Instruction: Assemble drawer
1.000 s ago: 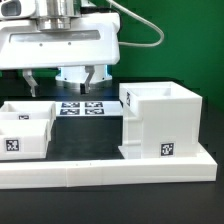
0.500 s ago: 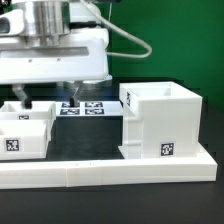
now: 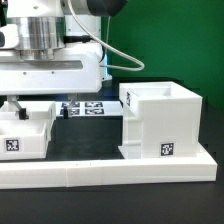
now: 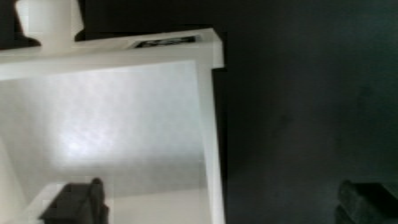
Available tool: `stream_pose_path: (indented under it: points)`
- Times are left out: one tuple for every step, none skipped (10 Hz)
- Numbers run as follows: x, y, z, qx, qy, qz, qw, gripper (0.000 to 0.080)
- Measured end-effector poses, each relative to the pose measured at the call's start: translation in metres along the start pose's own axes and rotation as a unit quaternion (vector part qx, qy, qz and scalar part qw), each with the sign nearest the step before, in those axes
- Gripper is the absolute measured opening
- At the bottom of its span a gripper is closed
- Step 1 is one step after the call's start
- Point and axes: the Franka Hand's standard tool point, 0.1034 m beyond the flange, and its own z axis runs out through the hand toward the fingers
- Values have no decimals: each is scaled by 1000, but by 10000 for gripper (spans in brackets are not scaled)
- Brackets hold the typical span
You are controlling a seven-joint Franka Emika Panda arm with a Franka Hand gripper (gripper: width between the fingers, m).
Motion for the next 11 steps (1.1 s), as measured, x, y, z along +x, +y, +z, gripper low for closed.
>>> stream_pose_path:
  points:
    - [-1,2,1,0,-1,-8,1000,649]
    - [-4,8,4,0,-6,-22,1000,649]
    - [-10,11,11,-2,-10,-37,999,649]
    - [-17,11,17,-2,-17,-41,999,649]
    - [-21,13,23,-8,-14,-42,999,649]
    - [-24,15,29,-13,-13,-43,999,649]
    - [-26,14,36,-17,-12,-45,999,649]
    - [-26,13,40,-19,-11,-45,999,649]
    - [-26,11,44,-20,-12,-47,999,649]
    - [-26,11,45,-20,-13,-48,999,649]
    - [-27,11,46,-20,-13,-49,998,649]
